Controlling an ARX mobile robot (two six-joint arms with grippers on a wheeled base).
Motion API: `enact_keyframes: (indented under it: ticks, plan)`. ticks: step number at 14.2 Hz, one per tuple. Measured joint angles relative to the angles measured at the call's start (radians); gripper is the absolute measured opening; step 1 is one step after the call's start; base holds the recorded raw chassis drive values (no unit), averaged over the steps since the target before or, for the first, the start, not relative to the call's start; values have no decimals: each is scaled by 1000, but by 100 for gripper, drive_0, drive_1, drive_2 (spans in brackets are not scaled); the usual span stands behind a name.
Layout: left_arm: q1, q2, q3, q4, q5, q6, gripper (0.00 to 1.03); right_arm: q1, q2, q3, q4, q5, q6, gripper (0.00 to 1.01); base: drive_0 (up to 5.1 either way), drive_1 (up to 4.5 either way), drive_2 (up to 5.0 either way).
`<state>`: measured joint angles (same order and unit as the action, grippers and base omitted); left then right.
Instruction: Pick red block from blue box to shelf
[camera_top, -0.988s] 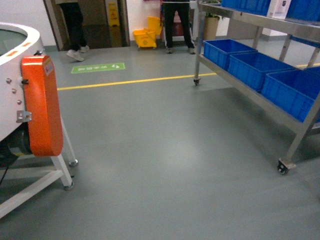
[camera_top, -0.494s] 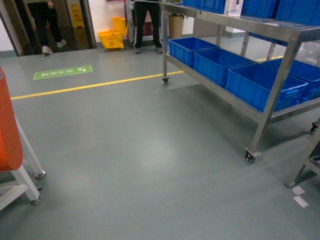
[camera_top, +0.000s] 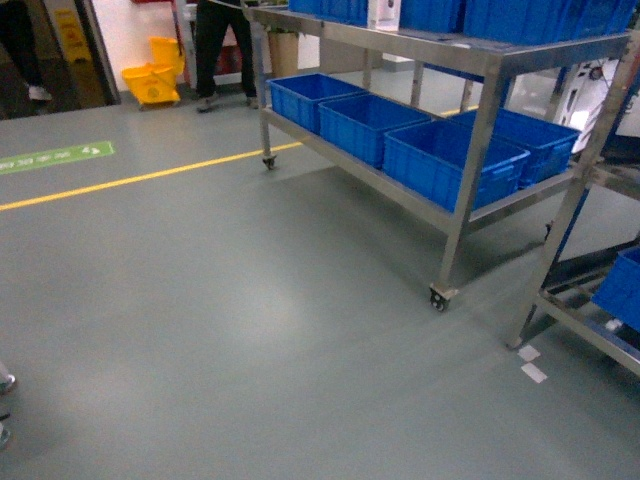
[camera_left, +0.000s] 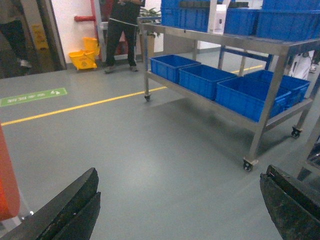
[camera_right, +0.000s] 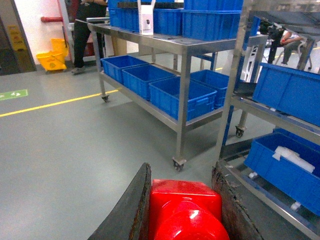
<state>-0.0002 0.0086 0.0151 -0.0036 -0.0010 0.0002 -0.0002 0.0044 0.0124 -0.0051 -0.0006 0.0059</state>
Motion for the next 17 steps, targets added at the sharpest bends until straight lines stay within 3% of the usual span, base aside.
enact_keyframes:
  ticks: [17]
  plan:
    - [0, 0, 0, 0, 0, 0, 98, 0, 0, 0, 0, 0, 0, 29, -149, -149, -149]
